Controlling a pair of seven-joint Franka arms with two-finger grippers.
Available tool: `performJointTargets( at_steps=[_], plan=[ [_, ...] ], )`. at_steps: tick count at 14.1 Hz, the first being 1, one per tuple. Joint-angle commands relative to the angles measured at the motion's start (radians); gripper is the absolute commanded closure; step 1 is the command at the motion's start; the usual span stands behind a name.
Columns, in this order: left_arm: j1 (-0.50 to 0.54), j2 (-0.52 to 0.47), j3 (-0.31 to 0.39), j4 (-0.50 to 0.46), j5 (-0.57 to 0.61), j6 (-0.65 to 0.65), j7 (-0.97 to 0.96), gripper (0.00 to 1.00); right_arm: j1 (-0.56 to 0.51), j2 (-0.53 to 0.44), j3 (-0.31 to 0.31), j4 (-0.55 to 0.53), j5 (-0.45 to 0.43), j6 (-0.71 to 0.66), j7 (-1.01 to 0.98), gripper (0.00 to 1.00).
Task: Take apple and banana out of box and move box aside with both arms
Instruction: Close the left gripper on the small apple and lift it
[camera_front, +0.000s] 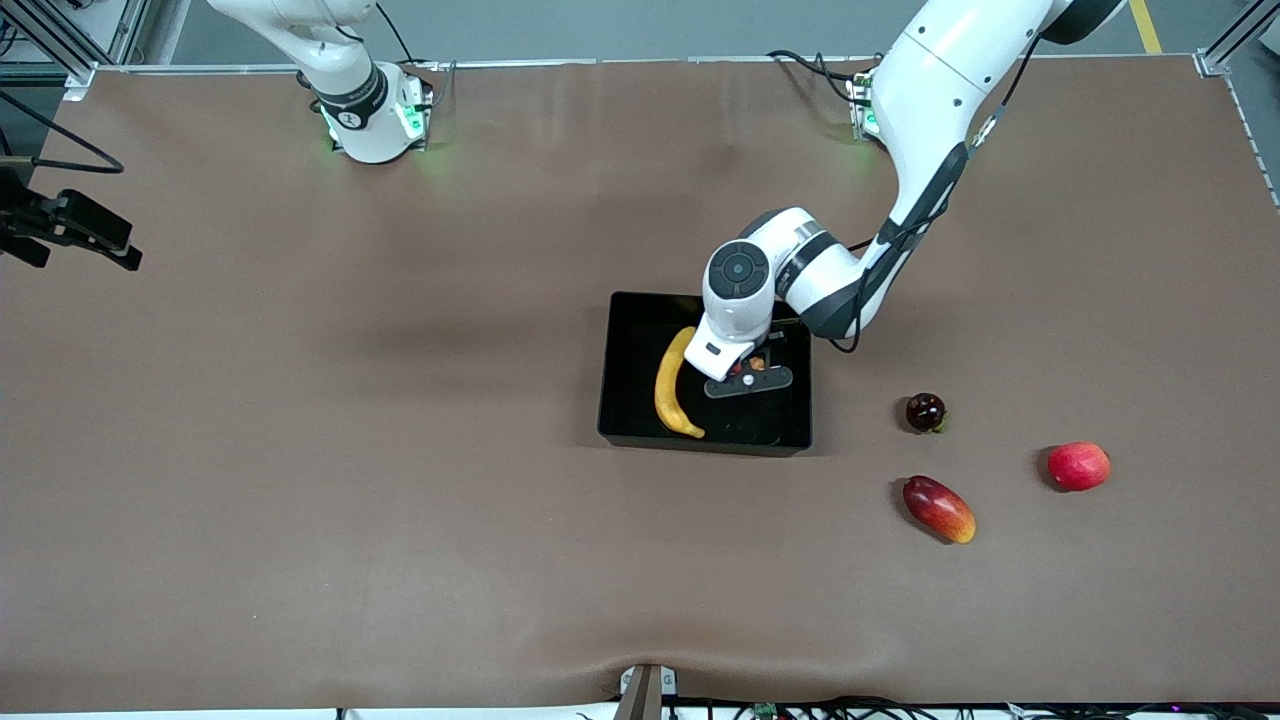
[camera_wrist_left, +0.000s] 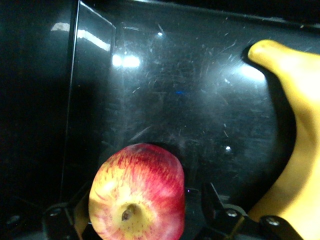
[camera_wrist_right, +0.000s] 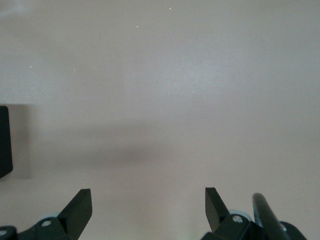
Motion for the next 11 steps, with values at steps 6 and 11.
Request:
performJointTargets(
  at_steps=[6,11],
  plan=[
    [0.02,-0.155,0.002,0.002,0.022,-0.037,0.07,1.0,-0.023,0.012,0.014,0.024,-0.002,-0.015,-0.014,0.0],
    [0.06,-0.193,0.005,0.226,0.007,-0.293,0.235,1.0,-0.023,0.012,0.014,0.024,-0.002,-0.014,-0.015,0.0]
  ],
)
